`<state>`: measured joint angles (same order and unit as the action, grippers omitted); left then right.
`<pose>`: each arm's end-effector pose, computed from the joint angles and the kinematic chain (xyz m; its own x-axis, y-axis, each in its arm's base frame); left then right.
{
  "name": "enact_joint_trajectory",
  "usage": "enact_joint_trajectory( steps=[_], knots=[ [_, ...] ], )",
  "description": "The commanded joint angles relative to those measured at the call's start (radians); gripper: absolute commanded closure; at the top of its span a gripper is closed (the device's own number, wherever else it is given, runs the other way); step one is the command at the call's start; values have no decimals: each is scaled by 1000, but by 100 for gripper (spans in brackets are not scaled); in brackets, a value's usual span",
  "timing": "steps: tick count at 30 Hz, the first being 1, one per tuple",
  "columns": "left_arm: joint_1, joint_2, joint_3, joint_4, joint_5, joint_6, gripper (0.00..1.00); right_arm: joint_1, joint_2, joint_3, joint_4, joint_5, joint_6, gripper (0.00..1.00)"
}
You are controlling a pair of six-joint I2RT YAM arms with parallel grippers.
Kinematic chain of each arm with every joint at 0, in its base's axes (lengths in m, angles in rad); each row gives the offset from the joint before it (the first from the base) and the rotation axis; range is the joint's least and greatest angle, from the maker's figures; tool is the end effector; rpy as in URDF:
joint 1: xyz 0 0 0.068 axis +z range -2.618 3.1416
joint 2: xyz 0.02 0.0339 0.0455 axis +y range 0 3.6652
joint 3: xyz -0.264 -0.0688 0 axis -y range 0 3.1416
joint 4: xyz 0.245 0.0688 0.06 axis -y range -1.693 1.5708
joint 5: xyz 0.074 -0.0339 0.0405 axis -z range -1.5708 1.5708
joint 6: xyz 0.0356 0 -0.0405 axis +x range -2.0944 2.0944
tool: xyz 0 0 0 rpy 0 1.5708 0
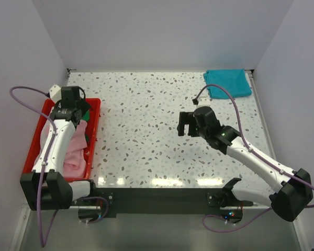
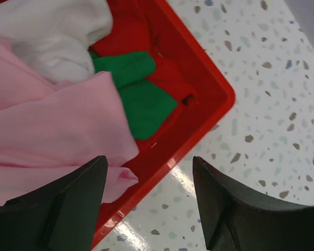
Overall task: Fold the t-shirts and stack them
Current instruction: Grab the tshirt from the pile
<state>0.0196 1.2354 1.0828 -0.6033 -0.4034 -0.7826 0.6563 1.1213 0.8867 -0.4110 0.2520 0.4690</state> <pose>0.2617 0.0191 0.3116 -0.2722 -0.6540 -0.7058 -0.6989 0.6386 -0.3222 0.1989 0.1420 0.2874 -0.6210 0.0742 -0.7803 -0.1709 0.9587 0.2272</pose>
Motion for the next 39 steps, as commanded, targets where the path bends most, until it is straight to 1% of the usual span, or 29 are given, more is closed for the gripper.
enact_joint_trajectory(
  steps=[1, 4, 8, 11, 12, 14, 15, 17, 18, 20, 21, 25, 28, 29, 31, 32, 34, 35, 36, 37, 38, 39],
  knots=[
    [84, -8, -44, -81, -98, -96, 29, 0, 17, 21, 20, -34, -15, 1],
    [141, -7, -101, -59, -92, -107, 28, 0, 25, 12, 24, -34, -16, 1],
    [169, 15, -147, -58, -85, -142, 29, 0, 40, 14, 26, -39, -20, 1],
    [189, 19, -185, -26, -68, -147, 33, 0, 46, 15, 28, -43, -18, 1],
    [192, 19, -196, -10, -60, -144, 39, 0, 46, 15, 28, -43, -18, 1],
    [197, 18, -198, -1, -48, -129, 47, 0, 46, 17, 24, -40, -17, 1],
    [197, 18, -192, 0, -43, -121, 59, 0, 44, 17, 24, -39, -16, 1],
    [200, 3, -178, -3, -38, -104, 71, 0, 43, 20, 21, -36, -17, 1],
    [200, -7, -158, -6, -37, -86, 83, 0, 43, 21, 21, -34, -16, 1],
    [198, -43, -132, -13, -35, -54, 92, 0, 43, 31, 17, -31, -16, 1],
    [200, -59, -100, -22, -34, -40, 100, 0, 43, 34, 15, -31, -13, 1],
    [200, -163, -20, -13, 6, 43, 100, 2, 48, 57, 11, -34, -13, 1],
    [198, -235, 25, 42, 86, 104, 100, 0, 58, 102, -5, -26, -16, 1],
    [198, -246, 54, 56, 150, 124, 100, 0, 61, 113, -9, -25, -20, 1],
    [198, -260, 92, 85, 219, 138, 100, 0, 64, 138, -25, -14, -21, 1],
    [188, -257, 141, 89, 280, 146, 100, 0, 64, 156, -29, -13, -21, 1],
    [145, -238, 196, 100, 313, 152, 100, 0, 57, 179, -31, -5, -20, 1],
    [55, -226, 263, 102, 293, 157, 100, 2, 55, 188, -34, -3, -20, 1],
    [-7, -200, 299, 99, 261, 161, 100, 0, 54, 199, -35, 0, -18, 1],
    [-80, -185, 334, 96, 186, 164, 100, 0, 48, 219, -40, 4, -17, 1],
    [-213, -168, 403, 93, 154, 169, 100, 0, 45, 227, -43, 6, -13, 1],
    [-269, -130, 432, 79, 126, 167, 100, 0, 43, 236, -54, 12, -15, 1]
  ],
)
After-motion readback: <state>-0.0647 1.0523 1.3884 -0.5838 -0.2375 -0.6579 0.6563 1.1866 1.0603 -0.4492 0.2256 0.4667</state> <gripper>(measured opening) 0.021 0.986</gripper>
